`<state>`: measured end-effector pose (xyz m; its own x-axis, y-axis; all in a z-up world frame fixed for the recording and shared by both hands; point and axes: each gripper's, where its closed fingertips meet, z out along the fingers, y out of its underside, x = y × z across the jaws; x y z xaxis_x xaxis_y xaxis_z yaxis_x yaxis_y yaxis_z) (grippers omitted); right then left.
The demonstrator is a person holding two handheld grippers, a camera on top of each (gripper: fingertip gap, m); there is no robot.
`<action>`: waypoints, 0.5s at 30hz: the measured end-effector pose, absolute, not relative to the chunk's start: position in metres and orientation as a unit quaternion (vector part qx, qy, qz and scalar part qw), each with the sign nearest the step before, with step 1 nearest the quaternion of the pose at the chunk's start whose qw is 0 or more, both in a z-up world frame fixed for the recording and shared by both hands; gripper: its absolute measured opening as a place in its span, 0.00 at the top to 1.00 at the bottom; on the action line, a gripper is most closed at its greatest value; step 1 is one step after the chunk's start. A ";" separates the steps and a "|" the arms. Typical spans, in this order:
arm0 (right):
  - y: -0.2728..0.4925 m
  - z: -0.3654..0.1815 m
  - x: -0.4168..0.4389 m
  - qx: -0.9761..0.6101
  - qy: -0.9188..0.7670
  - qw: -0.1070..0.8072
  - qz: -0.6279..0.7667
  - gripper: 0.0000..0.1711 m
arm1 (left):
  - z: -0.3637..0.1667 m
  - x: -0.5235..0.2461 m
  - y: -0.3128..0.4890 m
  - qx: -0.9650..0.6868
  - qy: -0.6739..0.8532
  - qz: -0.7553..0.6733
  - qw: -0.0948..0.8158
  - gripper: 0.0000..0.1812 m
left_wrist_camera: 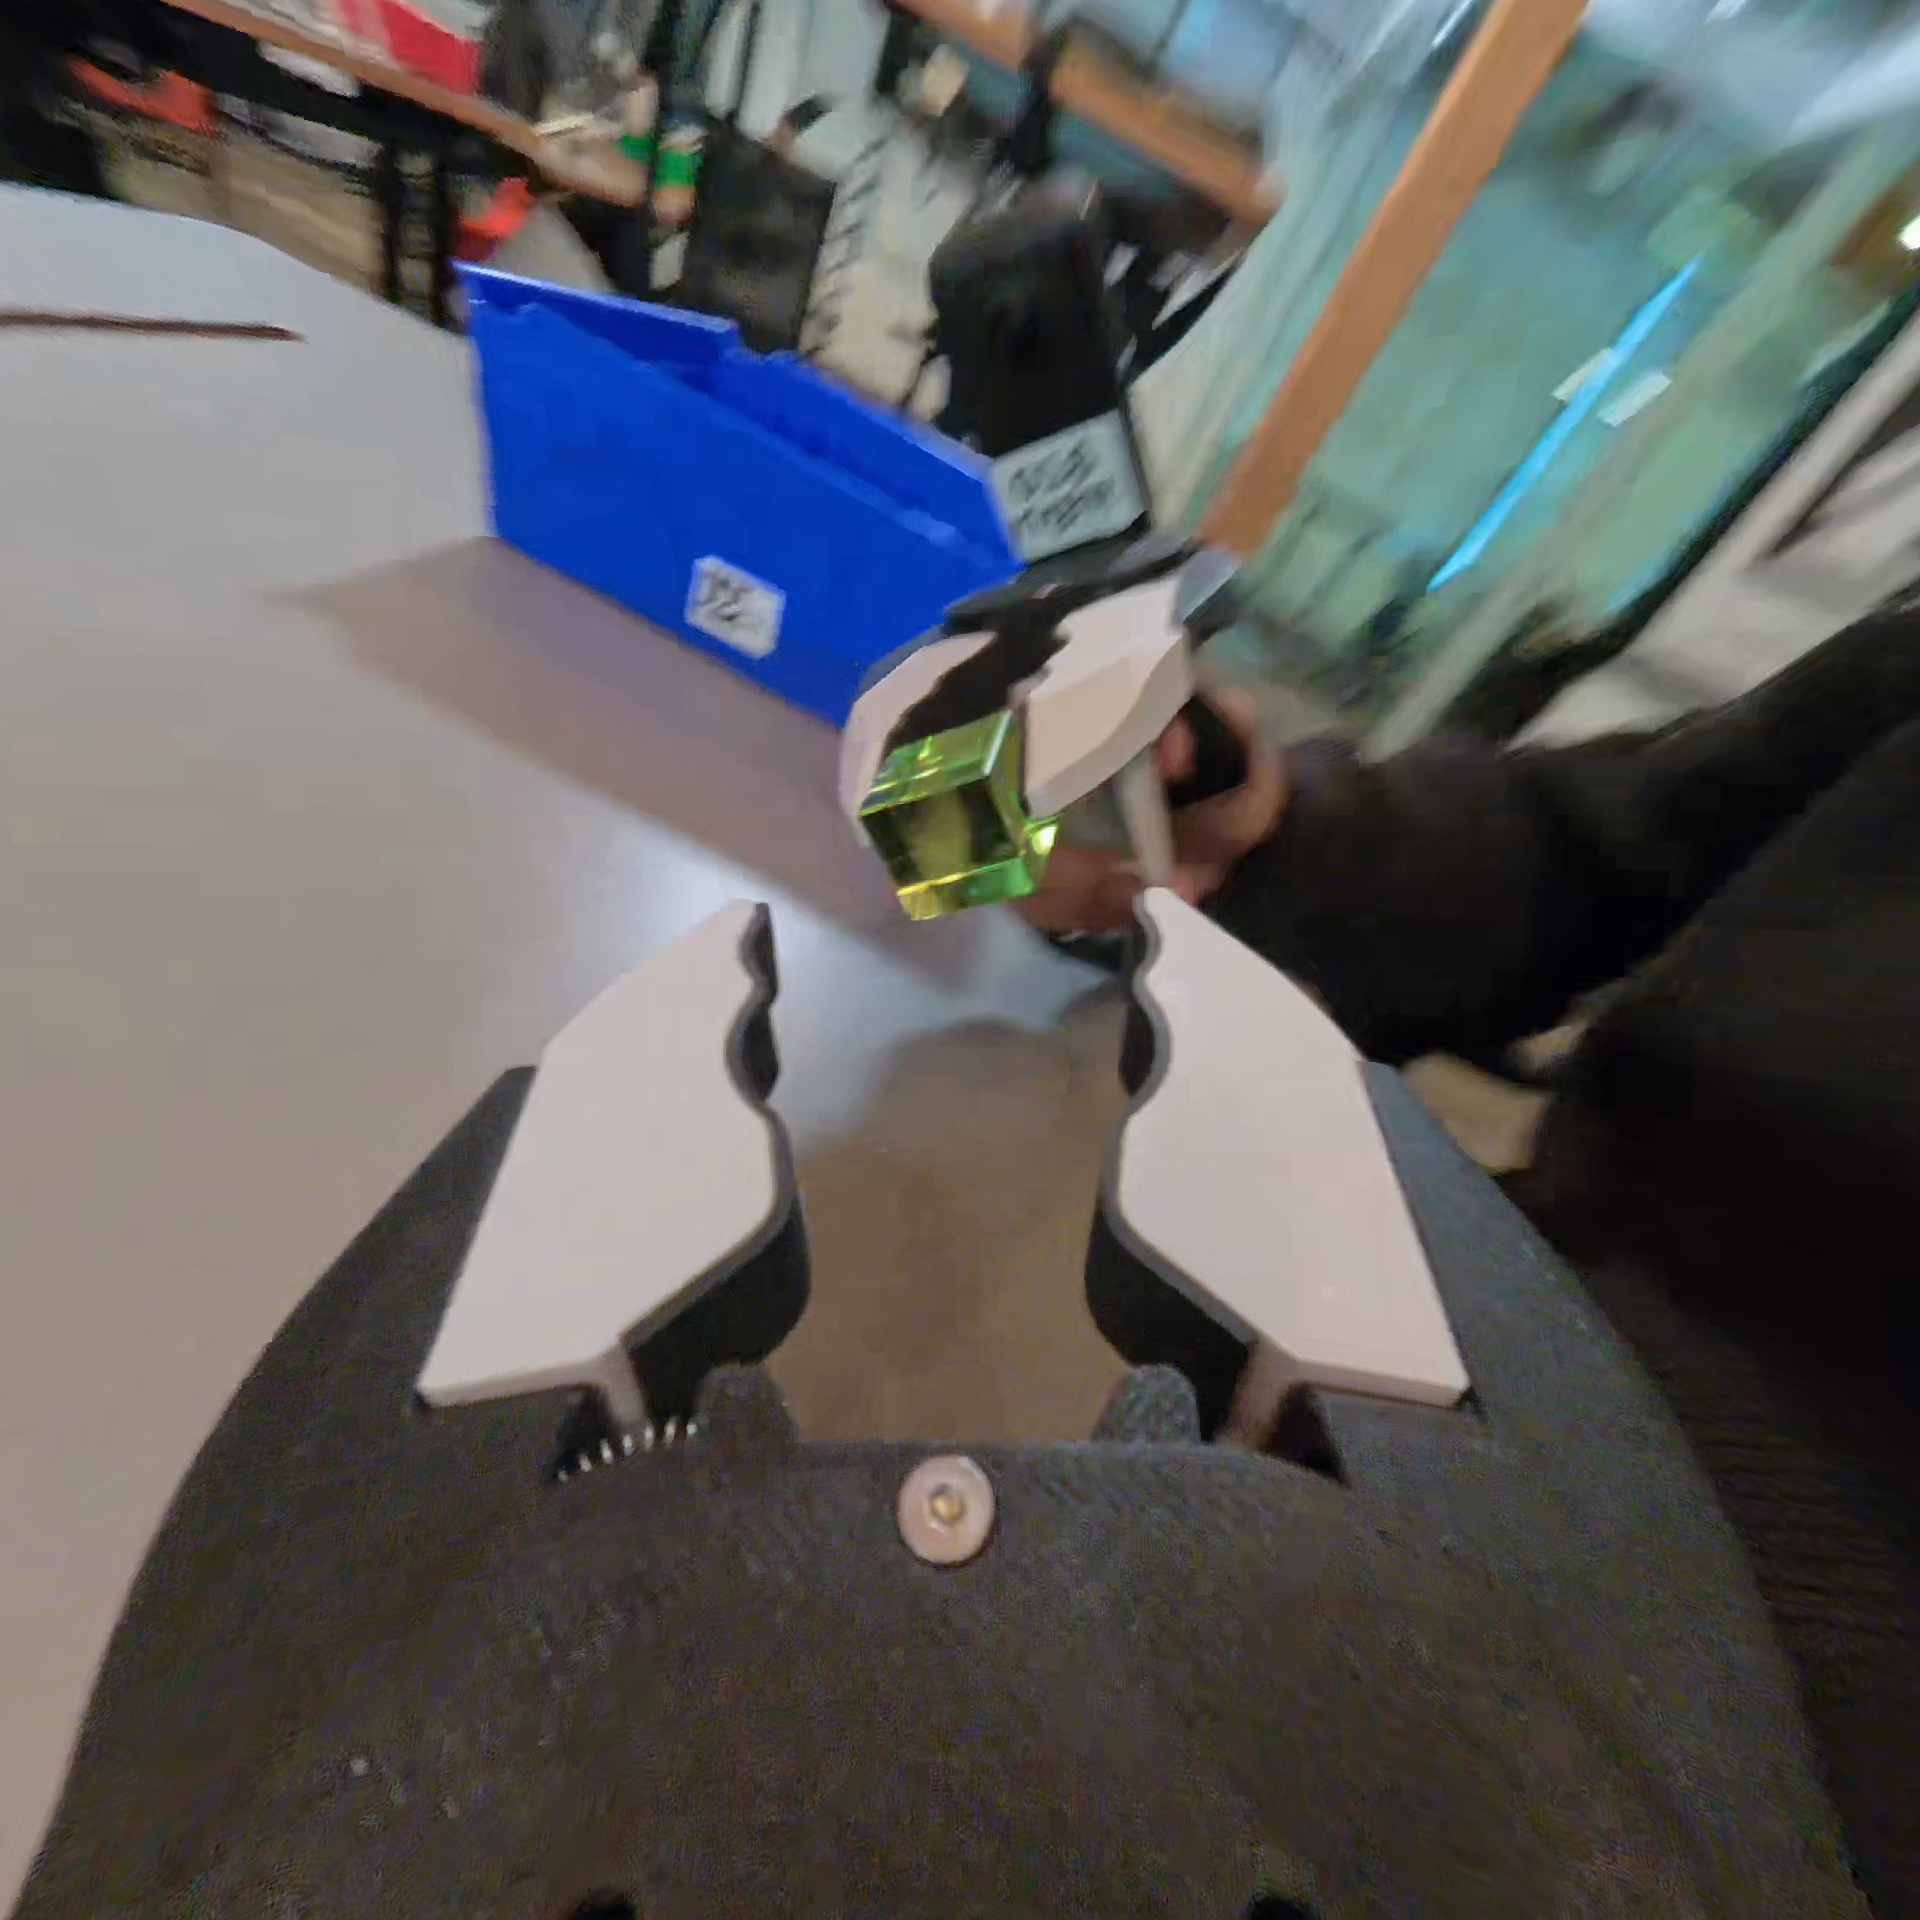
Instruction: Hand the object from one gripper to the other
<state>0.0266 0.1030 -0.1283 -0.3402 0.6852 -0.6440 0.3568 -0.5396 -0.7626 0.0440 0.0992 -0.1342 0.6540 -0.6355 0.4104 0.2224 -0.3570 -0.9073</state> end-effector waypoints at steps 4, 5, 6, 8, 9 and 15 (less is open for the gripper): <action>0.104 -0.118 0.028 -0.533 -0.461 0.145 0.694 0.83 | -0.115 0.036 0.095 -0.630 0.021 -0.605 0.486 0.64; 0.103 -0.115 0.029 -0.521 -0.472 0.168 0.691 0.83 | -0.112 0.034 0.095 -0.604 -0.006 -0.645 0.467 0.64; 0.102 -0.112 0.030 -0.504 -0.489 0.196 0.684 0.83 | -0.111 0.032 0.095 -0.580 -0.031 -0.683 0.443 0.65; 0.096 -0.108 0.031 -0.464 -0.534 0.262 0.656 0.83 | -0.107 0.029 0.093 -0.529 -0.071 -0.751 0.388 0.65; 0.093 -0.107 0.032 -0.438 -0.561 0.302 0.634 0.83 | -0.106 0.029 0.092 -0.507 -0.086 -0.775 0.367 0.65; 0.072 -0.112 0.030 -0.325 -0.656 0.455 0.507 0.83 | -0.111 0.056 0.079 -0.549 -0.021 -0.771 0.323 0.74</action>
